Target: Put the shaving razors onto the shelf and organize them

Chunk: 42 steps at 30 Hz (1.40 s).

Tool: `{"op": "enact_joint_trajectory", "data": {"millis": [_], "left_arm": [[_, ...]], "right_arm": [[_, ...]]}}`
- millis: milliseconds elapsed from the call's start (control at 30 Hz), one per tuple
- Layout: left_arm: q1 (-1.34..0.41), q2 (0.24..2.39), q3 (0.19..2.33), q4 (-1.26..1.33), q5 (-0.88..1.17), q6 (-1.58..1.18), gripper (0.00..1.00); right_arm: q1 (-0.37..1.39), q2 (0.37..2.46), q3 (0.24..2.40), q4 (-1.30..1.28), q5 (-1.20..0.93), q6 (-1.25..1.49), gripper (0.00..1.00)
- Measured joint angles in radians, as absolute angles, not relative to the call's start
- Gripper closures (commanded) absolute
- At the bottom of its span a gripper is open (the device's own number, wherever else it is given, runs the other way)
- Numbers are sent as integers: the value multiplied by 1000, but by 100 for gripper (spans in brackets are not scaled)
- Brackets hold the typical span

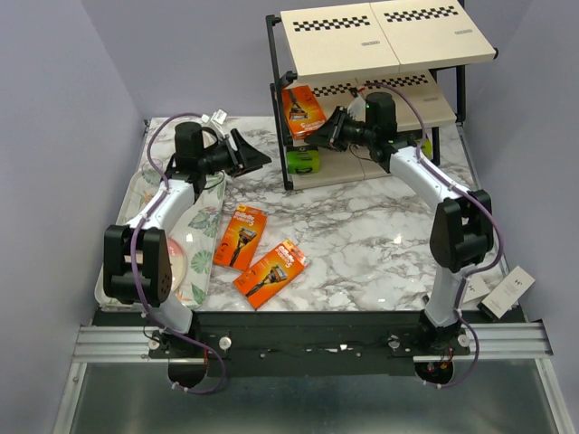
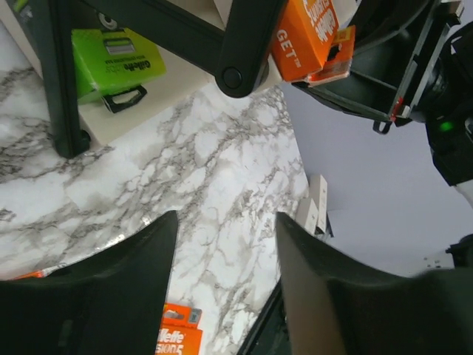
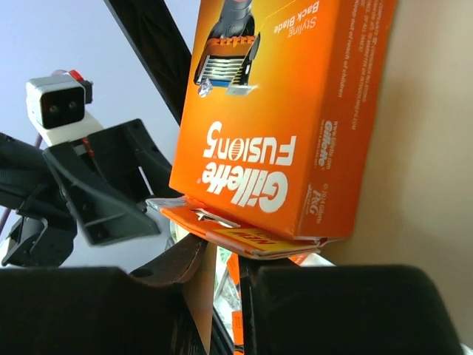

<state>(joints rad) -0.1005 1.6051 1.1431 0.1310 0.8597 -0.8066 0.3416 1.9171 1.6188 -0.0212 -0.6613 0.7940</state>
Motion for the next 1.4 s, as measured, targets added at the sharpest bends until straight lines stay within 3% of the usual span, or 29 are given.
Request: {"op": "enact_joint_trajectory", "data": {"millis": [133, 167, 267, 867, 1400], "left_arm": [[-85, 1621, 1193, 96, 809, -765, 72], [-80, 1637, 1226, 88, 796, -751, 85], [-68, 1699, 1335, 89, 770, -724, 96], [-96, 2228, 1844, 345, 674, -831, 98], [-152, 2308, 1969, 442, 618, -911, 97]], "right_arm": [[348, 1916, 1618, -25, -657, 797, 76], [348, 1912, 1613, -24, -655, 796, 75], [348, 1882, 1575, -25, -654, 796, 73], [326, 1711, 1385, -33, -651, 766, 73], [321, 1711, 1373, -31, -629, 725, 73]]}}
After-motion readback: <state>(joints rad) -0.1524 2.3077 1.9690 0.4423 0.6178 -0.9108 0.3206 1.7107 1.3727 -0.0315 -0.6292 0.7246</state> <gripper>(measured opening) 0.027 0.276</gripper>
